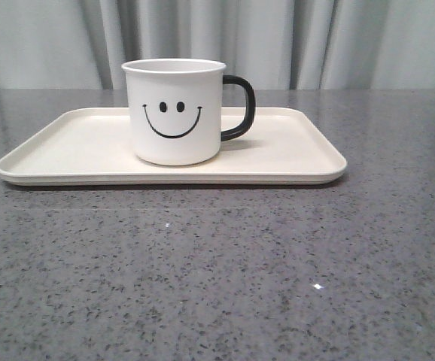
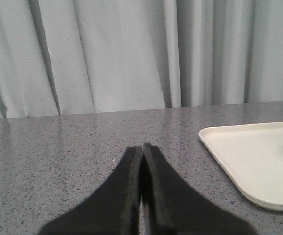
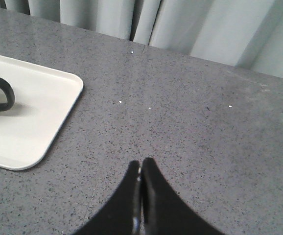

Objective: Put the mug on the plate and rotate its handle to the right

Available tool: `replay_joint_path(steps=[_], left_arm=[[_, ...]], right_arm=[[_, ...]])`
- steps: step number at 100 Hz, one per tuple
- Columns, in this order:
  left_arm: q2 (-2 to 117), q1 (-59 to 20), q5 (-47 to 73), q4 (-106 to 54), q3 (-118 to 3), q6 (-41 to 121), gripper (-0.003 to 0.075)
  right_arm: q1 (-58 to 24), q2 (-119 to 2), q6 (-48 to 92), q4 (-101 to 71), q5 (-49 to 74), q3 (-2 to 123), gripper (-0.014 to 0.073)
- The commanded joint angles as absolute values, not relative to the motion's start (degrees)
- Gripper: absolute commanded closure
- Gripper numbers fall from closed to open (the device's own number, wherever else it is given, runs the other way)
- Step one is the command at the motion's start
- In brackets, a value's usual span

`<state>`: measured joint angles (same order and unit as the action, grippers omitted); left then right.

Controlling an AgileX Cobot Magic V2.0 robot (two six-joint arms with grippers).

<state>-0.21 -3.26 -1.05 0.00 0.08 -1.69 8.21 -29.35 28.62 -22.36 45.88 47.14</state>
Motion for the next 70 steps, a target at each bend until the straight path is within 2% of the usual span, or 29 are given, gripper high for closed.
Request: replay_joint_path(steps=[1,27,41,56,70], left_arm=[[-1.95,-2.91,-5.86,0.31,0.55,-1.82,0.074],[-1.95,-2.91,-5.86,0.31,0.55,-1.82,0.074],[-1.95,-2.91,-5.86,0.31,0.55,-1.82,0.0741],[-1.95,-2.91,-5.86,0.31,0.55,-1.82,0.074],[-1.95,-2.91,-5.86,0.31,0.55,-1.82,0.074]], right_arm=[[8.12,-29.41,28.74,-22.97,42.32,48.66,0.0714],[8.0,-27.69,28.74,-22.97,42.31,48.58,0.0714],[5.2,-24.01,28.93,-22.76,41.83,47.51,0.0714],[0.26,-18.09,28.53,-23.62,33.82,41.76,0.0714],[-2.68,-11.71,28.53,-25.57,24.08,30.67,0.0714]])
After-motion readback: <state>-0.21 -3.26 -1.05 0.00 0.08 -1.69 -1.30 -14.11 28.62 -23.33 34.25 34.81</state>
